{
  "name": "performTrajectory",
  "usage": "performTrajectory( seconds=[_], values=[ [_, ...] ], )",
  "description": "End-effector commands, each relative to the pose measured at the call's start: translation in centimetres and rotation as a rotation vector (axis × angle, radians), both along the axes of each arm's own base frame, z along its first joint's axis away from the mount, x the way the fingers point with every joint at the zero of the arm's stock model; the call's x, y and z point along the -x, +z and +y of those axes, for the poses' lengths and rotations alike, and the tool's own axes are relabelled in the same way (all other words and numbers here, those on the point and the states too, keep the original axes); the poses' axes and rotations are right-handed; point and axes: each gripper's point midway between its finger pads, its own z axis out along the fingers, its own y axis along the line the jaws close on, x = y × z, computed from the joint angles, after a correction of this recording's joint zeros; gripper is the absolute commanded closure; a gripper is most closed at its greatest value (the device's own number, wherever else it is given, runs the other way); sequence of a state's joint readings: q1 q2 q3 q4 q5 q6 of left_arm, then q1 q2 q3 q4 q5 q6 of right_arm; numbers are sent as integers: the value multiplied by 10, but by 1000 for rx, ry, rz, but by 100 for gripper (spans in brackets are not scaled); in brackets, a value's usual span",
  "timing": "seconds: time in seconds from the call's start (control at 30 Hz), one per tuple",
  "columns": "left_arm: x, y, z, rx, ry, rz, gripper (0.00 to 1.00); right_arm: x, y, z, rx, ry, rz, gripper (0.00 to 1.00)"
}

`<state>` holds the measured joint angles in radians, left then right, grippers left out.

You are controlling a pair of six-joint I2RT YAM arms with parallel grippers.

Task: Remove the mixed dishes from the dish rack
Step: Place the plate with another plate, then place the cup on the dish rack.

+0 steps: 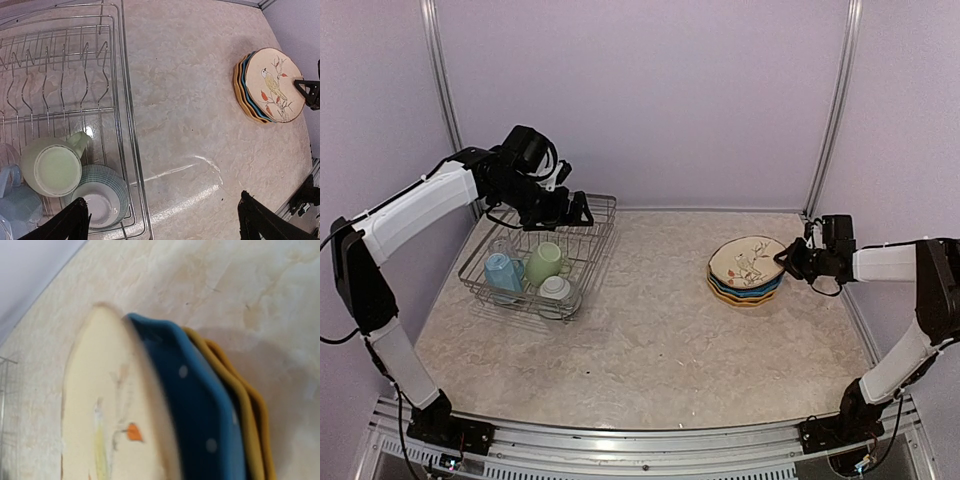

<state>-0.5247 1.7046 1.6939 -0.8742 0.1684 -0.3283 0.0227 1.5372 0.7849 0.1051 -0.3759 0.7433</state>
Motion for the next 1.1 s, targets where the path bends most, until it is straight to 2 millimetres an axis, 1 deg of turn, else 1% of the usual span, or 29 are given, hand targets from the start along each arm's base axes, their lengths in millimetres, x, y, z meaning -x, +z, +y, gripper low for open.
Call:
performTrajectory(
  seconds=[0.0, 0.1, 0.33, 0.4, 0.53, 0.63, 0.7, 0.8, 0.87, 0.93, 0.97, 1.07],
  values=[
    [-2, 0, 2, -41, -2, -7, 1, -7, 12, -3, 29, 16, -58, 78],
    [-3, 0, 5, -55, 6, -13, 1, -3, 9, -4, 43, 22, -46, 70],
    [-10, -7, 19, -109, 72, 4, 1, 5, 16, -14, 124, 9, -41, 54],
    [-12, -8, 20, -103, 86, 16, 1, 7, 21, -18, 157, -1, -55, 47],
    [-15, -11, 22, -97, 103, 35, 1, 17, 23, -26, 213, -14, -37, 37],
    [-20, -17, 32, -125, 137, 51, 1, 23, 27, -27, 233, -9, -48, 30],
    [-24, -21, 43, -165, 171, 68, 1, 27, 30, -29, 238, -14, -56, 27],
    [-33, -31, 64, -253, 234, 85, 1, 32, 34, -26, 227, -8, -69, 24],
    [-37, -39, 74, -299, 255, 95, 1, 33, 37, -22, 213, 6, -81, 23],
    [-40, -48, 81, -342, 263, 113, 1, 34, 41, -18, 210, 15, -89, 22],
    [-42, -56, 84, -368, 266, 128, 1, 34, 45, -16, 210, 19, -100, 21],
    [-42, -71, 86, -405, 243, 160, 1, 33, 54, -9, 208, 33, -125, 18]
  ],
)
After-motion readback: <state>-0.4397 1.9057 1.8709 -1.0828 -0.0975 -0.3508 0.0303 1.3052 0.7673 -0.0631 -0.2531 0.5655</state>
